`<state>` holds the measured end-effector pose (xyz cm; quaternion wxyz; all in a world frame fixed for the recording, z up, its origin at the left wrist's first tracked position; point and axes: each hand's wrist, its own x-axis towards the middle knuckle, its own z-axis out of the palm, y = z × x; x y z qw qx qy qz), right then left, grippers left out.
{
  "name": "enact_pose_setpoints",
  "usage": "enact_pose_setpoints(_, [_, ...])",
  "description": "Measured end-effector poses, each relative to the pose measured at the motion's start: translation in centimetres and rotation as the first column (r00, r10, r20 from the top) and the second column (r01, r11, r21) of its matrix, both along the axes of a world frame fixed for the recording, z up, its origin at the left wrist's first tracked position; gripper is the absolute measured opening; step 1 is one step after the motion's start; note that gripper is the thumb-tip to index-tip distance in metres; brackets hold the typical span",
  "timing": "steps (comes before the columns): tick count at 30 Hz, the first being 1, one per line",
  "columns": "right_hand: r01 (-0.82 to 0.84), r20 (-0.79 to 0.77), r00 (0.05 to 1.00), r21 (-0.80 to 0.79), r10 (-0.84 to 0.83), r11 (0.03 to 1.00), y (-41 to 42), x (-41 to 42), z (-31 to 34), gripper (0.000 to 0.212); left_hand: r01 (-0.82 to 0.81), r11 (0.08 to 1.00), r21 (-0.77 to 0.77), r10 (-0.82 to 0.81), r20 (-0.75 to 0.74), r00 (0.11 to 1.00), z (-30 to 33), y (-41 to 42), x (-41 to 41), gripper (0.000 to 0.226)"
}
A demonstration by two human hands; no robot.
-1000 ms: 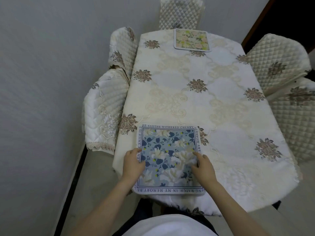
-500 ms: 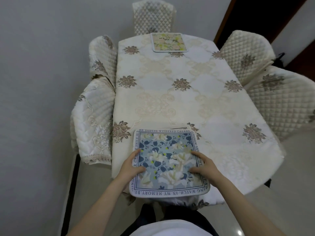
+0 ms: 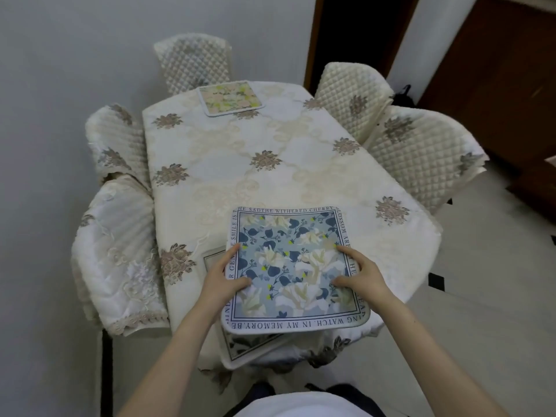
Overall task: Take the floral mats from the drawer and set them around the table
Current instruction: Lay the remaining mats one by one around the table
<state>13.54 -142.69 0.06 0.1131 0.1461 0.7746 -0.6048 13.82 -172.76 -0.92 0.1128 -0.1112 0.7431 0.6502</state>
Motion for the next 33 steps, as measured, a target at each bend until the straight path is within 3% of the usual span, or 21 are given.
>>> enact_pose_setpoints(9, [0.16, -0.084, 0.983, -0.069, -0.165, 0.985, 11.0, 1.8, 3.4, 0.073, 0.098, 0.995, 0.001, -0.098, -0.068, 0.993, 4.1, 10.9, -2.9, 0.078])
enact_pose_setpoints(24, [0.48, -0.069, 0.87, -0.107, -0.488, 0.871, 40.1, 10.8, 6.7, 0.073, 0.363, 0.931, 0.045, -0.358, -0.095, 0.929, 5.4, 43.3, -2.2, 0.079])
enact_pose_setpoints(33, [0.558, -0.074, 0.816, -0.162, -0.574, 0.814, 50.8, 7.4, 7.6, 0.07, 0.435, 0.899, 0.048, -0.428, -0.107, 0.897, 6.9, 54.9, -8.2, 0.076])
